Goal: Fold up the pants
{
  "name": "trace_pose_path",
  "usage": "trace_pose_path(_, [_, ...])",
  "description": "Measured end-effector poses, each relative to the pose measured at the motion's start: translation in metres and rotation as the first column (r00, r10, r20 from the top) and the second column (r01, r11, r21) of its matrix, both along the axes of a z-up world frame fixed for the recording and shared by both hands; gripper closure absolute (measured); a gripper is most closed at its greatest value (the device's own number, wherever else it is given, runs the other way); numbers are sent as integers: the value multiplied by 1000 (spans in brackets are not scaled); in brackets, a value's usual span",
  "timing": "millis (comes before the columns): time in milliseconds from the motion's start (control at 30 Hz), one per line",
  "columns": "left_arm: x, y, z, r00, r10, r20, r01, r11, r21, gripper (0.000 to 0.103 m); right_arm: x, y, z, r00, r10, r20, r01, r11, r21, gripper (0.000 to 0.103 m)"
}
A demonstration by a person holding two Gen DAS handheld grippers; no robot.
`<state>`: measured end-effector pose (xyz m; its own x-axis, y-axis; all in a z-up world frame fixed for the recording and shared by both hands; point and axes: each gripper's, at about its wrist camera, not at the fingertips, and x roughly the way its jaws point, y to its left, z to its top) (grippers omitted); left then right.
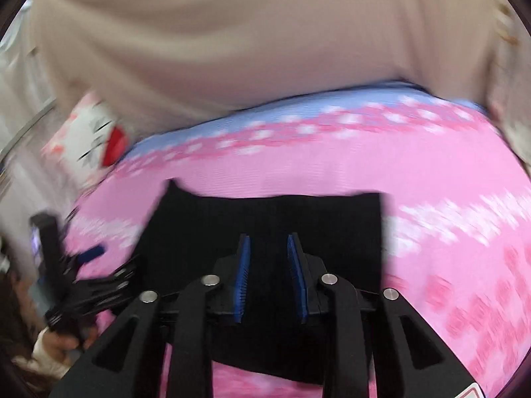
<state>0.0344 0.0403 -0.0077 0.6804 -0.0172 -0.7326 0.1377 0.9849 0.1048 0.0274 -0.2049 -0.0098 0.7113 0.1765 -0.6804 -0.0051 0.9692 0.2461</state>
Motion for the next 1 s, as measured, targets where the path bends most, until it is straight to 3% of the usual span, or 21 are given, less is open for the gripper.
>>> trace_pose_path(67, [3,1,7,1000,6,12,-6,1000,-4,5,39,16,-29,991,80,-106,-78,997,23,56])
trace_pose_path(133, [2,7,12,1000,15,17,-15,1000,-11,5,74,25,-60,978,63,-198,-72,997,-39,60])
trace_pose_path(233, [-4,23,17,999,24,26,-24,1000,2,5,82,39,-36,988,14,-155,-22,999,-50,57])
trace_pose_path(300, [-8,37,17,998,47,32,-48,999,19,5,83,71,-9,991,110,-77,-113,993,-32,57])
trace_pose_path(367, [-10,49,16,997,68,31,-68,997,22,5,94,103,-4,978,196,-70,-200,979,-50,57])
trace_pose_path(433, [-10,56,15,997,77,27,-77,997,7,5,117,128,-23,966,227,-125,-241,964,-115,57])
trace_pose_path(500, [-10,57,16,997,74,24,-74,997,1,5,158,140,-66,955,189,-227,-230,958,-172,55])
trace_pose_path(533, [-11,57,16,997,70,26,-70,998,3,5,172,136,-79,954,181,-239,-218,966,-140,52])
trace_pose_path(600, [-14,56,17,998,61,30,-61,998,17,5,179,125,-68,969,159,-191,-167,986,-28,50])
trace_pose_path(667, [-16,57,18,998,57,32,-58,998,24,5,161,112,-42,983,153,-101,-150,988,31,51])
trace_pose_path(767, [-16,60,15,998,52,17,-53,999,13,5,107,85,-15,990,135,-30,-135,991,1,49])
trace_pose_path(900, [-14,51,14,1000,16,0,-16,1000,-18,5,21,36,-10,997,57,-52,-59,998,-38,49])
trace_pose_path(967, [-14,40,14,1000,-13,3,13,1000,-27,5,-12,8,-25,994,-44,-98,31,991,-130,49])
trace_pose_path(1000, [-14,31,13,999,-32,6,32,999,-35,5,-21,-6,-38,983,-115,-142,86,977,-195,59])
